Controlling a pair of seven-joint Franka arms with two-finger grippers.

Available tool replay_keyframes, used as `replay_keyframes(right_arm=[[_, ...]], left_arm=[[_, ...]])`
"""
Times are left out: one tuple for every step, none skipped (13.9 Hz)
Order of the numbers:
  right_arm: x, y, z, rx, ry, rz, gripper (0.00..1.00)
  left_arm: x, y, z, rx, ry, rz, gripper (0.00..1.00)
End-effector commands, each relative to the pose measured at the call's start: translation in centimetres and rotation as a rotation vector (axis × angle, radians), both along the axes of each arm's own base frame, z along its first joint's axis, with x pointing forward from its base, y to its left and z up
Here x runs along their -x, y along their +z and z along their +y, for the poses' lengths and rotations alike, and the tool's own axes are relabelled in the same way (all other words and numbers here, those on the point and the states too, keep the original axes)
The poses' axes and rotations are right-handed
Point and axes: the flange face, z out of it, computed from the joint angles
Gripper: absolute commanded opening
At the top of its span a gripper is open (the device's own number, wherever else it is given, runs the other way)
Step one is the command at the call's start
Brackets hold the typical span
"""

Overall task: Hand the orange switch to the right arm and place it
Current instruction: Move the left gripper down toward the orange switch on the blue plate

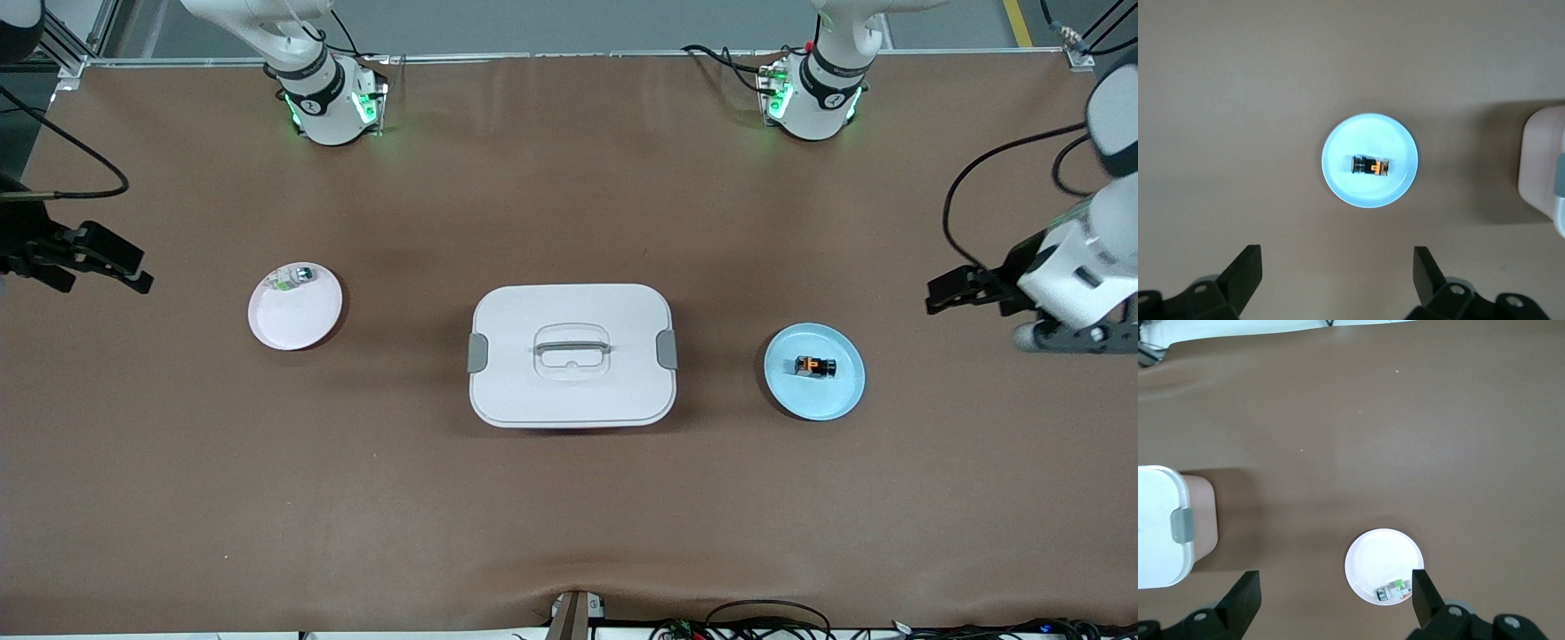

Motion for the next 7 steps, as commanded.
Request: replay_keyframes(right_arm=[[0.5,0.3,2.1,0.02,0.034,0.001,1.0],[0.6,0.2,2.4,0.018,0.039,0.009,1.0],[0.7,0.1,2.7,0.02,0.044,0.021,1.0],[0.9,0.0,3.2,0.021,0.053,0.03,1.0],[1.0,0.0,3.2,0.021,0.054,0.033,1.0],[1.1,-0.1,3.3,0.021,0.055,0.041,1.0],[1.1,0.0,3.3,0.021,0.051,0.043,1.0]], left_arm=[[-0.6,-3.4,-1.2,0.002,-0.015,0.017,1.0],[-0.6,-4.8,-1.8,0.002,-0.019,0.002,1.0],[-0.5,-6.3,-2.0,0.0,-0.014,-0.011,1.0],[-0.5,-7.7,-2.4,-0.003,-0.005,-0.024,1.0],[-0.3,-9.1,-3.0,-0.004,-0.002,-0.036,1.0],[-0.1,-10.4,-3.4,-0.009,0.0,-0.051,1.0],[0.4,-12.0,-4.1,-0.025,-0.007,-0.056,1.0]])
